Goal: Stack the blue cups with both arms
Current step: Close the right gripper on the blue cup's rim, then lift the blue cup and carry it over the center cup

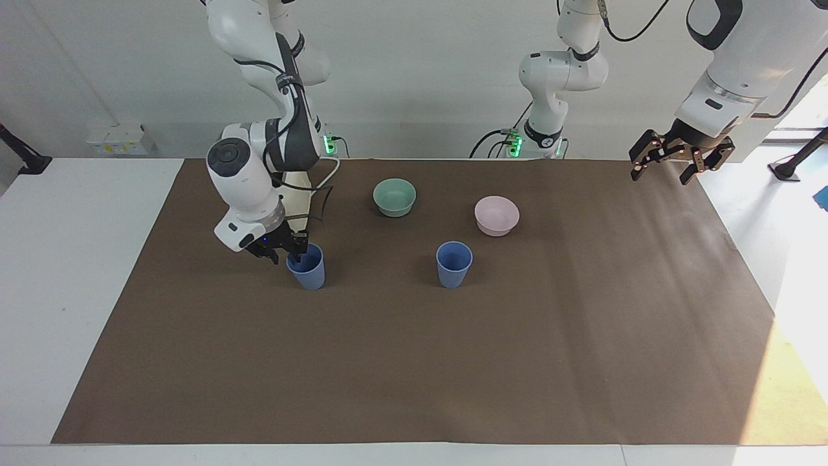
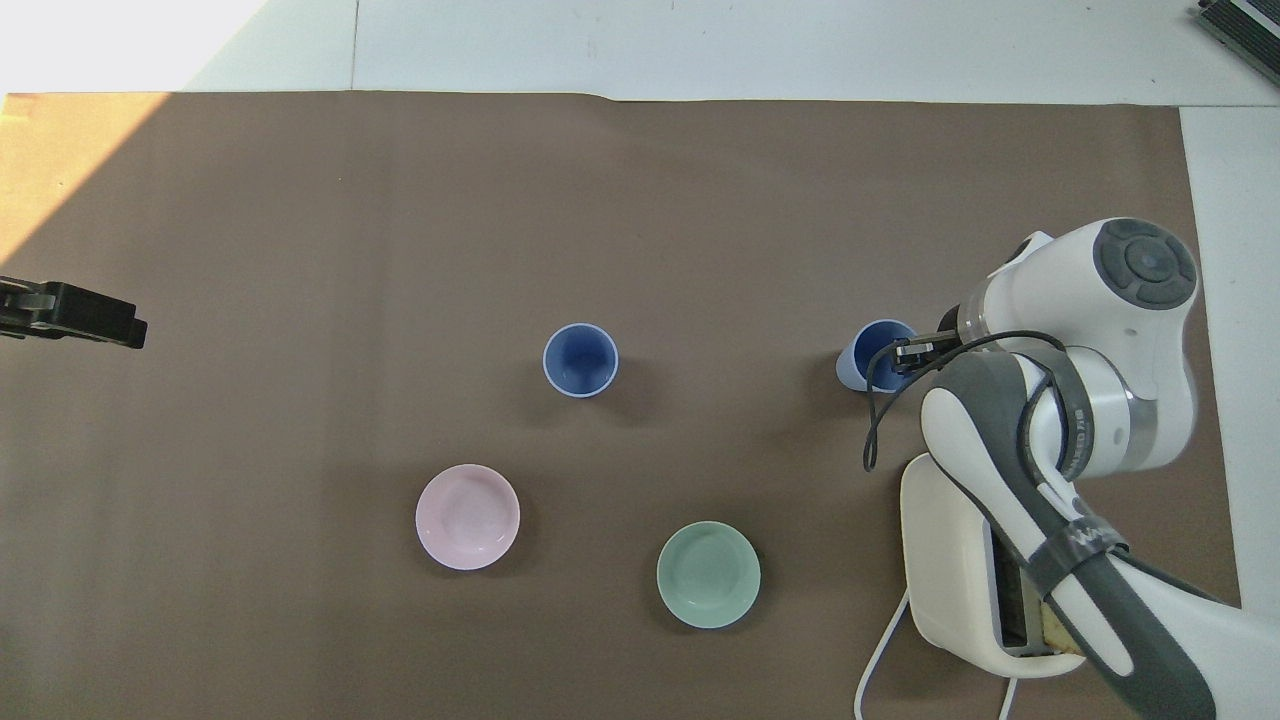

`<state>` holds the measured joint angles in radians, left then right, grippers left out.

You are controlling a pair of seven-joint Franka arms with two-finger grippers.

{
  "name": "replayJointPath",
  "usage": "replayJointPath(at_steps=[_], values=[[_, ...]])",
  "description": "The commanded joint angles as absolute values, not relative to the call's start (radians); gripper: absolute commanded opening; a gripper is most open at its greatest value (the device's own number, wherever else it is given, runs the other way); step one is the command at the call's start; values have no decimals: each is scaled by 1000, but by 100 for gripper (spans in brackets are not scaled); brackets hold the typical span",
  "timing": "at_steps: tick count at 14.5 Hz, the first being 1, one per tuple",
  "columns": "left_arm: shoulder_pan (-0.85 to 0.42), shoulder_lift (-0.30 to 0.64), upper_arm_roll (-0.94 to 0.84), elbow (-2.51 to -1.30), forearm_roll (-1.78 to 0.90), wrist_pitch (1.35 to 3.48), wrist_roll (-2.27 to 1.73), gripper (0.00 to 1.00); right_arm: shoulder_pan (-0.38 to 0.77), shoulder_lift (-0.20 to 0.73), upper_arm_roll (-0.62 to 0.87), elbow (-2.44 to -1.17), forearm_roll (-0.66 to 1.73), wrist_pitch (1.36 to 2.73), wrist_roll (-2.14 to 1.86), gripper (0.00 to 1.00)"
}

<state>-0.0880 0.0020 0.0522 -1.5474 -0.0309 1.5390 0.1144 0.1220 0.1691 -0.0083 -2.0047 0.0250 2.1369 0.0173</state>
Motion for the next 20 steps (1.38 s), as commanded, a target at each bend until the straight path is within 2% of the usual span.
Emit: replayJointPath(at_steps=[1, 4, 7, 13, 15, 20], values=[[-75, 17, 41, -1517, -15, 1525, 115, 100, 129, 169, -9, -1999, 44, 2149, 25, 0], [-74, 17, 41, -1517, -14, 1526, 112, 100, 146, 169, -8, -1950, 44, 2116, 43, 0], [-75, 15, 41, -1520, -12, 1526, 117, 100, 176, 152, 8, -1827, 46, 1939, 130, 0], [-78, 14, 41, -1520, -14, 1520, 117, 100, 189, 124, 182, -1607, 43, 1758, 434, 0], [-78, 14, 41, -1520, -15, 1520, 117, 100, 204, 129, 247, -1568, 38, 1752, 532, 0], [-78, 14, 41, -1520, -15, 1520, 117, 100, 354, 175, 256, -1509, 60, 1790, 737, 0]])
